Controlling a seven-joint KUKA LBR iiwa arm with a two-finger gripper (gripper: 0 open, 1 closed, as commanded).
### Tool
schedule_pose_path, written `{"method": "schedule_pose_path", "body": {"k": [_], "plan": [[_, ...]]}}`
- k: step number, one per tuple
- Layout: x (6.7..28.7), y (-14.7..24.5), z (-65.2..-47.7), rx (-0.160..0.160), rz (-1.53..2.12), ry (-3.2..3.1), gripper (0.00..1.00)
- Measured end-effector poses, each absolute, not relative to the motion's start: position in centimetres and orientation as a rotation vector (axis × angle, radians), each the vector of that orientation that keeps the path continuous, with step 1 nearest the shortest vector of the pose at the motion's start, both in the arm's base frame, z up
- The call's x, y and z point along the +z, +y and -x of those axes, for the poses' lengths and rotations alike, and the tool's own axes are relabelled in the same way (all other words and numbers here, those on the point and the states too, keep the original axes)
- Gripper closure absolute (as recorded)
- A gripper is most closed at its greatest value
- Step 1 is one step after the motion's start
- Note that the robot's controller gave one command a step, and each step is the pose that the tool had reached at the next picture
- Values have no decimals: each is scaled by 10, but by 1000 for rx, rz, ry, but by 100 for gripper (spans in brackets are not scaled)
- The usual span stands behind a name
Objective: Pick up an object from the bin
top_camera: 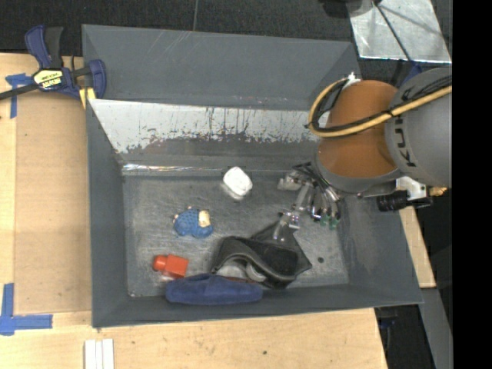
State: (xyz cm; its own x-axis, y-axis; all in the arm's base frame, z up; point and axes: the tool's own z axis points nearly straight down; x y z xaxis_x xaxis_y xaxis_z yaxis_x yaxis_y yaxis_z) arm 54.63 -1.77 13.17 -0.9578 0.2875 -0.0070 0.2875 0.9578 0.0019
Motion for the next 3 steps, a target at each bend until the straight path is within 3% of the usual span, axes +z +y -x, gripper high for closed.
{"method": "schedule_pose_path", "body": {"k": [1, 2, 3], "plan": [[101, -18, -526, -7, 65, 3081, 0], [77, -37, -557, 0, -325, 3122, 0], [79, -36, -560, 1, -323, 3105, 100]]}}
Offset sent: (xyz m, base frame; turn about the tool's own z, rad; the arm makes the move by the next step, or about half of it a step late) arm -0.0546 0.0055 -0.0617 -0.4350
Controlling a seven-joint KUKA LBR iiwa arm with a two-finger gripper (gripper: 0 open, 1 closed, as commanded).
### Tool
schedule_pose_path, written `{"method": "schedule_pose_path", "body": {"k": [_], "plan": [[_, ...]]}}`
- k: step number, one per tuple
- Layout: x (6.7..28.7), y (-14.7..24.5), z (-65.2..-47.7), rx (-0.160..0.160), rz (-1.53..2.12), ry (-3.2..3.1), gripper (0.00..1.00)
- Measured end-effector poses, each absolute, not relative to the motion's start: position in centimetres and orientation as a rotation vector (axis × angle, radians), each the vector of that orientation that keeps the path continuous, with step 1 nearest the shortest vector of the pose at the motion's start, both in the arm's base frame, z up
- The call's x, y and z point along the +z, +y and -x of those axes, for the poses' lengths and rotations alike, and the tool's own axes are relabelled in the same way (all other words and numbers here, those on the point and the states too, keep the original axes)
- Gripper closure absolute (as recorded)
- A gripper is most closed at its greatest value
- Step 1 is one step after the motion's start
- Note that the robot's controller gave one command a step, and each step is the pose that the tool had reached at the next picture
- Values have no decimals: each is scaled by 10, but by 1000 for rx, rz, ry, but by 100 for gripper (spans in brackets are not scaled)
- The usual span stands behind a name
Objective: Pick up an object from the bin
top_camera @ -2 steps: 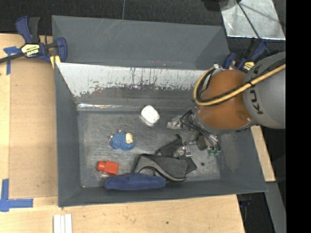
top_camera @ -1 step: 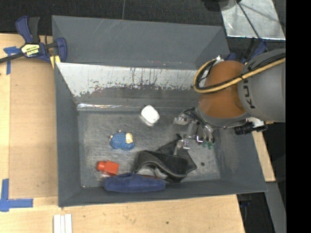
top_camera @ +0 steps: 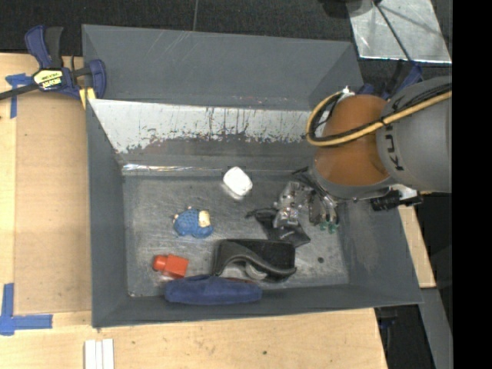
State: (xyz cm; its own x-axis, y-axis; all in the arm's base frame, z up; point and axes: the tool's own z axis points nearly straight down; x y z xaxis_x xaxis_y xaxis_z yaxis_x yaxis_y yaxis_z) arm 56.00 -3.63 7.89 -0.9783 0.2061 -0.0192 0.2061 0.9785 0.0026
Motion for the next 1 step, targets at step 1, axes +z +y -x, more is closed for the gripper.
{"method": "schedule_pose_path", "body": {"k": [1], "plan": [[145, -37, -563, 1, -321, 3115, 100]]}}
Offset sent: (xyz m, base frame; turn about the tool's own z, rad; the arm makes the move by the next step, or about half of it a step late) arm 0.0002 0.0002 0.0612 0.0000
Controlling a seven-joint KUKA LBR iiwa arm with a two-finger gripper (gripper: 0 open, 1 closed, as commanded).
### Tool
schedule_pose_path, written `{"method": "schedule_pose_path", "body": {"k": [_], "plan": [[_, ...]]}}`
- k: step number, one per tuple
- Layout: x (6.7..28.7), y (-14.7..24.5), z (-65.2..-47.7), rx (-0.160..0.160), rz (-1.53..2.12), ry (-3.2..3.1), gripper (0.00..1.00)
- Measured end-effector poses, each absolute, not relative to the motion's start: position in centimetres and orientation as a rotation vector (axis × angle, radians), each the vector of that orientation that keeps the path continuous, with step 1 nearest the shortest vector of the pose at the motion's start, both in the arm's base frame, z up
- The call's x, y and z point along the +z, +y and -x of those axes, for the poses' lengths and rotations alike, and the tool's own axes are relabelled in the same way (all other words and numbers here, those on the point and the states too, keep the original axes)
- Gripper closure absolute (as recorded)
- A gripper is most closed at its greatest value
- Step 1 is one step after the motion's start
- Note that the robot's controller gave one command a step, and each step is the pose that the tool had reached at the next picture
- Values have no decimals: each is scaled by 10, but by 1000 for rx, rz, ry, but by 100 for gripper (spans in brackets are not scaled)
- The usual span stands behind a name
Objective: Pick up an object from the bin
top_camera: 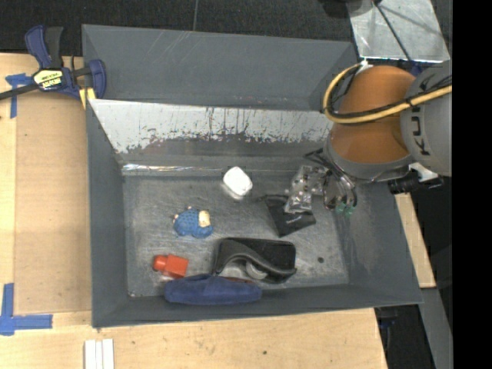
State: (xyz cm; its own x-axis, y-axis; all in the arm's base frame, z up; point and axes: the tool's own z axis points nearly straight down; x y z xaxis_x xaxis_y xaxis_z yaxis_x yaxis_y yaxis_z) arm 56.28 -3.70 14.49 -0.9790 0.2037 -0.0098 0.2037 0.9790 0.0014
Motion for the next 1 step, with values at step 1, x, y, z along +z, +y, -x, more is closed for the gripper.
{"method": "schedule_pose_path", "body": {"k": [1], "plan": [[167, -38, -564, 1, -318, 3118, 100]]}}
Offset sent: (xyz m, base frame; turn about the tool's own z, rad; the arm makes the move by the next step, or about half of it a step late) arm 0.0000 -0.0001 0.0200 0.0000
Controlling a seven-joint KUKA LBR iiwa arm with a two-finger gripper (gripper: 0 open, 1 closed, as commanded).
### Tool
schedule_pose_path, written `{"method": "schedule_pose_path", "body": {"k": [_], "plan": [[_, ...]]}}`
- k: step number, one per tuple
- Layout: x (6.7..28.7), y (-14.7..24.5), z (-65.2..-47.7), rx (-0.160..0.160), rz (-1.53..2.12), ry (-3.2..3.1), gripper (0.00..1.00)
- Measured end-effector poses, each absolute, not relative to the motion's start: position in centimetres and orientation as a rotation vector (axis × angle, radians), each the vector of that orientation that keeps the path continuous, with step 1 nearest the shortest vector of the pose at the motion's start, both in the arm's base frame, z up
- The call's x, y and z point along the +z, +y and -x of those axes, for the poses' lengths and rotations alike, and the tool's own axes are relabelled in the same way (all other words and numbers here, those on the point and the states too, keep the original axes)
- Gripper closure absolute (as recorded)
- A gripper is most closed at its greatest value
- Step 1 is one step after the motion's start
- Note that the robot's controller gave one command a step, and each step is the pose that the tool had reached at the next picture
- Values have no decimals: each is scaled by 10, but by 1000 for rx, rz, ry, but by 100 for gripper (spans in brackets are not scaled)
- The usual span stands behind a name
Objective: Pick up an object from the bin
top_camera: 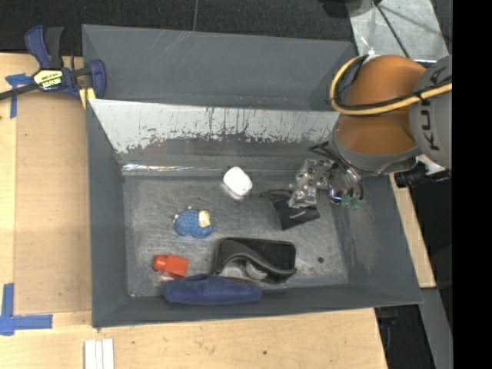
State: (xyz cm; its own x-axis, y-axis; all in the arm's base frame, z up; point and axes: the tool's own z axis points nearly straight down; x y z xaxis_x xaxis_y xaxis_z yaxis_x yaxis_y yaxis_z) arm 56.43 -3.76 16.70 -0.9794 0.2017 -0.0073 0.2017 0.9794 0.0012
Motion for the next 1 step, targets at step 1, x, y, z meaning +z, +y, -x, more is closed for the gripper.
{"method": "schedule_pose_path", "body": {"k": [1], "plan": [[173, -38, -565, 0, -315, 3119, 100]]}}
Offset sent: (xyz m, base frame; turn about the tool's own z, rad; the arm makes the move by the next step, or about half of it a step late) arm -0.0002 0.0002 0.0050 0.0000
